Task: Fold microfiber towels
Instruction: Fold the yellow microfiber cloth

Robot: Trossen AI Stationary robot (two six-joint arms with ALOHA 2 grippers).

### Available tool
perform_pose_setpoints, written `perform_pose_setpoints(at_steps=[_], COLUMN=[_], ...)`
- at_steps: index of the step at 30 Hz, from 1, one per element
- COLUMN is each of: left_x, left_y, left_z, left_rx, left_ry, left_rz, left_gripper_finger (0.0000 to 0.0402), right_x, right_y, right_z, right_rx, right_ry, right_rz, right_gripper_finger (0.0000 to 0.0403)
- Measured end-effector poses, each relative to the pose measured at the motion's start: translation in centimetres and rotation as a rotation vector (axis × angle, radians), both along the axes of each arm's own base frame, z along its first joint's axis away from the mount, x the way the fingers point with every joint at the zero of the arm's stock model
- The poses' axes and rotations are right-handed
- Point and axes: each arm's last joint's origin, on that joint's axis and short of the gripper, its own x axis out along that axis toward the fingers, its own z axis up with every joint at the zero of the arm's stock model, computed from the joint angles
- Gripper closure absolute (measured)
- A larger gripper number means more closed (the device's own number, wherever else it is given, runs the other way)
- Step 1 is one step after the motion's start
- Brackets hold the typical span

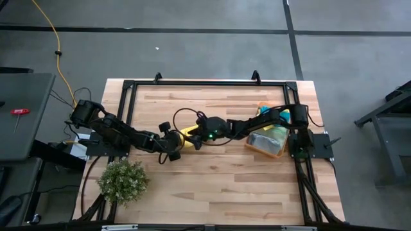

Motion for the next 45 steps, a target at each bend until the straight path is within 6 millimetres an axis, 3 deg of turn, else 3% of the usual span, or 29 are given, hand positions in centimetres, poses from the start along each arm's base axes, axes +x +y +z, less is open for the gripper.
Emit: perform_pose_setpoints(at_steps=[7,12,17,22,27,35,45], left_x=[-1.1,-2.7,-2.8,-1.3,-0.1,1.4,1.4], left_y=[-0.5,-1.0,-1.7,-1.8,0.0,2.6,3.7], left_z=[0.6,2.9,6.3,8.2,7.0,2.8,0.9], left_rx=[0.004,0.016,0.019,-0.014,0.026,-0.018,0.007], left_ry=[0.076,0.052,-0.170,-0.350,-0.312,-0.203,-0.101], left_rz=[-0.020,0.021,-0.010,-0.167,-0.138,-0.100,-0.076], left_gripper_finger=[0.0401,0.0401,0.0401,0.0401,0.0401,0.0401,0.0401], right_x=[-1.6,-2.9,-3.8,-4.3,-4.1,-4.4,-4.6], right_y=[-1.4,-1.0,0.0,0.4,0.0,-0.8,-1.0], right_z=[1.2,1.8,1.0,0.3,0.5,0.0,-3.7], right_rx=[-0.173,-0.317,-0.451,-0.529,-0.562,-0.537,-0.531], right_ry=[0.177,0.325,0.466,0.508,0.448,0.388,0.545], right_rz=[0.024,0.053,0.074,0.041,-0.013,-0.009,0.018], right_gripper_finger=[0.0164,0.0164,0.0164,0.0165,0.0165,0.0165,0.0165])
